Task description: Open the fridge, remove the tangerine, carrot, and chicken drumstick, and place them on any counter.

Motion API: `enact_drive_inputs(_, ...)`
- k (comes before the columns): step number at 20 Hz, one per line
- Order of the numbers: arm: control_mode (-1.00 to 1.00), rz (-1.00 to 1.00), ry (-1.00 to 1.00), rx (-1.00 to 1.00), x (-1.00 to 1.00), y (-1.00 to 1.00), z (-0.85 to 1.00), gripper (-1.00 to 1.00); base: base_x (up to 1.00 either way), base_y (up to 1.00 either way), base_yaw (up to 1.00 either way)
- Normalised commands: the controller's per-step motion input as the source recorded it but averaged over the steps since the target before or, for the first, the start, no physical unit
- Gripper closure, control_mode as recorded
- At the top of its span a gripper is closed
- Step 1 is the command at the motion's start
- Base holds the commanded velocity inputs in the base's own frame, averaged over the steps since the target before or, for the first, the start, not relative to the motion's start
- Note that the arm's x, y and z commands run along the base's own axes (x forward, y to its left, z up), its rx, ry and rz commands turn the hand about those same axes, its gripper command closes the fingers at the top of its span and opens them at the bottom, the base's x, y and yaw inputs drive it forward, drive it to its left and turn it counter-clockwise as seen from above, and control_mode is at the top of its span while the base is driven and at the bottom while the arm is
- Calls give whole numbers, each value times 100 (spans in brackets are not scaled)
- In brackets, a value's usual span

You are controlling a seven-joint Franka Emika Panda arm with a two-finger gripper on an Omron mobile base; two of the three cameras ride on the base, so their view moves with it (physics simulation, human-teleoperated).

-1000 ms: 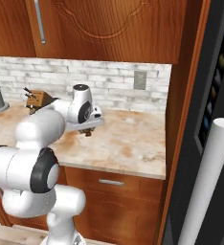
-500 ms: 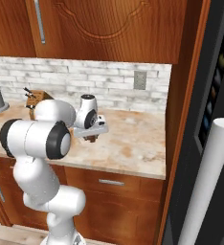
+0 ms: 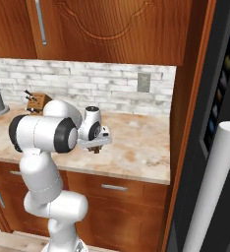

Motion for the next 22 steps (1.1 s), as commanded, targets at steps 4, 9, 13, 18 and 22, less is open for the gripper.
enact_drive_inputs(4, -100, 0, 0, 0, 0, 0, 0, -100, 0, 0, 0)
enact_drive_inputs(9, -100, 5, -15, 0, -1, 0, 5, -100, 0, 0, 0)
enact_drive_inputs(13, -100, 1, -24, 0, -37, 0, 93, -100, 0, 0, 0)
enact_drive_inputs(18, -100, 1, -18, 2, -80, 0, 100, -100, 0, 0, 0)
enact_drive_inputs(22, -100, 0, -4, 9, -100, 0, 100, -100, 0, 0, 0)
